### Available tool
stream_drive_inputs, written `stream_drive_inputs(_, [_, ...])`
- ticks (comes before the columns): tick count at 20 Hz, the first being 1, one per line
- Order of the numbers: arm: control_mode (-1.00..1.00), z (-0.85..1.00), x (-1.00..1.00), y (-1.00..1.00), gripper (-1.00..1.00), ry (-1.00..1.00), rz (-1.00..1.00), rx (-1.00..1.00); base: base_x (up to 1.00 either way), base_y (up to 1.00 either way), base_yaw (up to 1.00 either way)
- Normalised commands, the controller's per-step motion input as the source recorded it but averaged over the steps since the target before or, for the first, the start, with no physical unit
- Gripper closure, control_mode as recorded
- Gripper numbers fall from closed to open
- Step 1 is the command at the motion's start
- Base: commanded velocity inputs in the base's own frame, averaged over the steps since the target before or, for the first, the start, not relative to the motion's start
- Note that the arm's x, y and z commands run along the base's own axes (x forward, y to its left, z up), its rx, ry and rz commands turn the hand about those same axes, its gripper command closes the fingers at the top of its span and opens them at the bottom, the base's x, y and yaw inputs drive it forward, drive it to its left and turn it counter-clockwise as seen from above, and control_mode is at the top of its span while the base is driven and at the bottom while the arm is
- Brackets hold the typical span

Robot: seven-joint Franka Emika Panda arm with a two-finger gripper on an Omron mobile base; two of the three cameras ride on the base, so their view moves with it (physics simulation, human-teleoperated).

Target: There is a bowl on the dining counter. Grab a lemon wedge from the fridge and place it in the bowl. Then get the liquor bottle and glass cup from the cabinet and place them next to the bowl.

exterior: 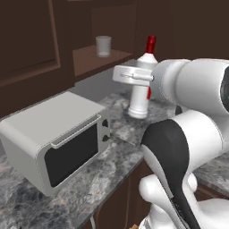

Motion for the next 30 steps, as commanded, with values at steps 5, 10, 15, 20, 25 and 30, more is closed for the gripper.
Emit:
stream_drive_inputs(5, [-1.00, -0.05, -0.49, -0.26, 1.00, 0.00, -0.02, 0.00, 0.00, 0.00, 0.00])
stream_drive_inputs(10, [1.00, -0.09, -0.28, -0.30, 1.00, 0.00, 0.00, 0.00, -0.07, -0.04, 0.00])
stream_drive_inputs(15, [1.00, 0.00, 0.00, 0.00, 1.00, 0.00, 0.00, 0.00, -0.52, 0.11, 0.00])
stream_drive_inputs(20, [1.00, 0.00, 0.00, 0.00, 1.00, 0.00, 0.00, 0.00, -0.64, 0.41, -0.02])
stream_drive_inputs(25, [1.00, 0.00, 0.00, 0.00, 1.00, 0.00, 0.00, 0.00, -0.66, 0.51, -0.05])
stream_drive_inputs(30, [1.00, 0.00, 0.00, 0.00, 1.00, 0.00, 0.00, 0.00, -0.93, 0.17, -0.04])
